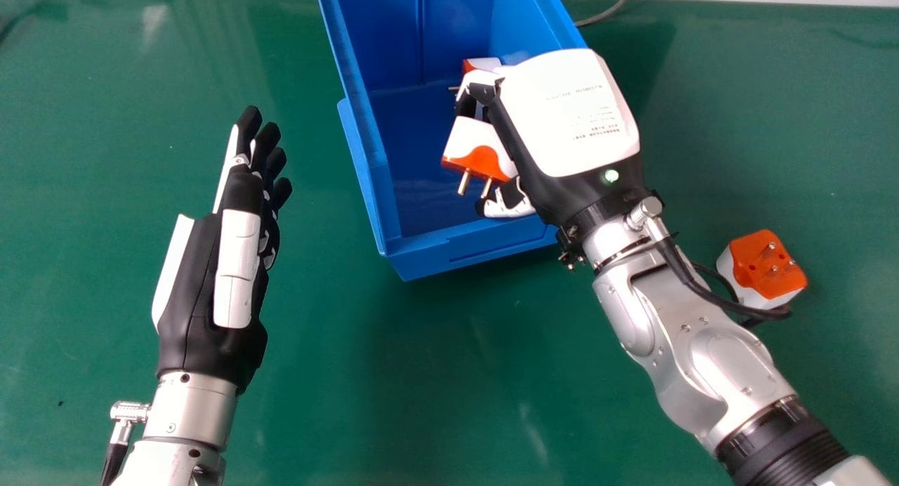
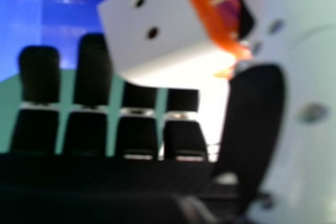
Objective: Pick all objects and put in blue box
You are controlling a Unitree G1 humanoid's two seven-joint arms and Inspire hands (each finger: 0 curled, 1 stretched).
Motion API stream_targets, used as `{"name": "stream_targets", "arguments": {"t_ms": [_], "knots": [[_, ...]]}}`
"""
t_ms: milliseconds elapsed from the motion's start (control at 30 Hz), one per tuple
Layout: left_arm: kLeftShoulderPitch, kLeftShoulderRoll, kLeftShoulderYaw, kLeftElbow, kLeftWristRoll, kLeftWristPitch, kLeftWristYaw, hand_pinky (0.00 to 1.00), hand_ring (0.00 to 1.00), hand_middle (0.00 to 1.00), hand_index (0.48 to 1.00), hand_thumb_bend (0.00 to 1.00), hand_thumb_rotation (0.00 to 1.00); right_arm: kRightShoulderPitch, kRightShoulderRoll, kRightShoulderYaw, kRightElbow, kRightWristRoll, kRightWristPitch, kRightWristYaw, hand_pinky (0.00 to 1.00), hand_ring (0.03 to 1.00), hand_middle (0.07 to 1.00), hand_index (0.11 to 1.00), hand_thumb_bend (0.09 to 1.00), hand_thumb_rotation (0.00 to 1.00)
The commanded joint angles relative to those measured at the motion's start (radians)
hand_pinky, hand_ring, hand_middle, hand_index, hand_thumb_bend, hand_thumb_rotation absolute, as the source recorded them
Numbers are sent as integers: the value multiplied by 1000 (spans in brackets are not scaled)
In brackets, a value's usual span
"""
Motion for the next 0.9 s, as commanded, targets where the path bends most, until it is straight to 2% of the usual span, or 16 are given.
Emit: {"name": "stream_targets", "arguments": {"t_ms": [0, 200, 267, 333, 400, 567, 600, 867], "knots": [[-7, 7, 1, -3, 0, -22, -6, 1000, 1000, 1000, 1000, 843, 1000, -47, 3, 7, 9, 5, -5, -28, 334, 410, 503, 504, 516, 0], [-8, 4, 1, -2, 3, -25, -2, 1000, 1000, 1000, 1000, 846, 1000, -75, 19, 7, 39, 15, 13, -64, 338, 413, 505, 502, 516, 0], [-7, 4, 1, -5, -2, -19, -5, 1000, 1000, 1000, 1000, 846, 1000, -89, 18, -3, 21, 19, 20, -69, 338, 413, 505, 502, 516, 0], [-5, 7, 0, -9, -1, -12, -5, 1000, 1000, 1000, 1000, 846, 1000, -106, 14, -9, 18, 24, 20, -76, 338, 413, 505, 502, 516, 0], [-6, 3, -1, -7, -4, -16, -6, 1000, 1000, 1000, 1000, 843, 1000, -125, 11, -11, 28, 29, 20, -72, 335, 411, 501, 505, 517, 0], [-12, -1, -1, 4, 4, -31, 1, 1000, 1000, 1000, 1000, 837, 1000, -177, 18, 8, 102, 27, 27, -67, 326, 404, 492, 511, 516, 0], [-11, 0, -1, 2, 5, -27, 1, 1000, 1000, 1000, 1000, 837, 1000, -188, 23, 13, 130, 28, 26, -77, 326, 404, 492, 511, 516, 0], [-7, -3, -6, 5, 5, -37, -4, 1000, 1000, 1000, 1000, 842, 998, -279, 56, 49, 386, 51, 18, -134, 315, 396, 483, 516, 516, 0]]}}
